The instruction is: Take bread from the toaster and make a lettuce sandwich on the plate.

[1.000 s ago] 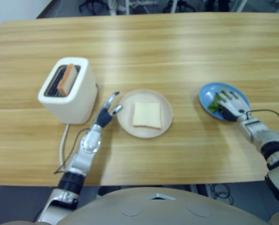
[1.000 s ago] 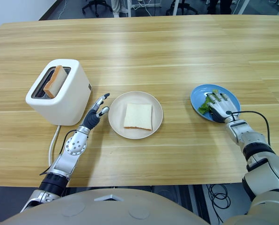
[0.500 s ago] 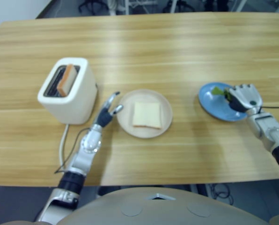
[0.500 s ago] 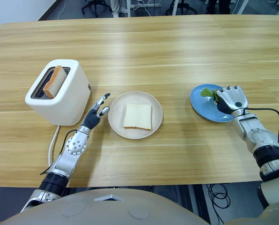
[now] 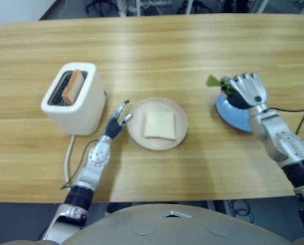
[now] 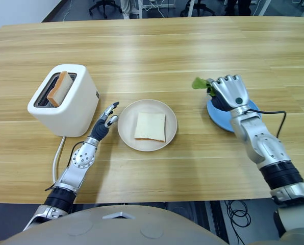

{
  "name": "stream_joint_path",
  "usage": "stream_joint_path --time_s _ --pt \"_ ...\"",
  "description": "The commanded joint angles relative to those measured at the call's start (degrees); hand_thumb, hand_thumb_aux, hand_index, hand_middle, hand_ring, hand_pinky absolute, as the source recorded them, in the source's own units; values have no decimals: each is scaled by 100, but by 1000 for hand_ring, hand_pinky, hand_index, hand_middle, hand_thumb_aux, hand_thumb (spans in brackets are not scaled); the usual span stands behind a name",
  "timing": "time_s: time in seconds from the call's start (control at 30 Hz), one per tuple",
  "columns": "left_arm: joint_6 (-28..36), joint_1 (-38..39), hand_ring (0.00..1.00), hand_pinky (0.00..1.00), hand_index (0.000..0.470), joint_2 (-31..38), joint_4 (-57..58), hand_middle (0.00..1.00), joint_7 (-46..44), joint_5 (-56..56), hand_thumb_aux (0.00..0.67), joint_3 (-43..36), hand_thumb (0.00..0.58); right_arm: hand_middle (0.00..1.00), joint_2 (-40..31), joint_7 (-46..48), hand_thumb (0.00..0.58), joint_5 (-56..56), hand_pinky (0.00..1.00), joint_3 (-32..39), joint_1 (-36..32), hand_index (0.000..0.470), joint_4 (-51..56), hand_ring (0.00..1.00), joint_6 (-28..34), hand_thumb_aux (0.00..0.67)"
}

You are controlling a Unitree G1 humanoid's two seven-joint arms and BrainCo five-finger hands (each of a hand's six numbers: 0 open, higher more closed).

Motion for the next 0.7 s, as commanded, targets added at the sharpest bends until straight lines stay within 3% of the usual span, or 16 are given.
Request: stream_joint_path --time_s 0.03,0.33,0.7 --pt "-40 -53 0 0 0 -39 195 0 -38 -141 0 68 0 1000 538 319 580 -304 1000 390 -300 460 -165 1000 -44 670" --pt "-97 -80 0 0 0 -67 277 0 -40 -205 0 79 0 1000 1529 626 580 -731 1000 1159 -429 460 197 1000 -231 670" --pt "-98 -43 0 0 0 -96 284 0 -40 -197 0 64 0 1000 1770 776 580 -817 1000 1482 263 460 168 1000 -364 670"
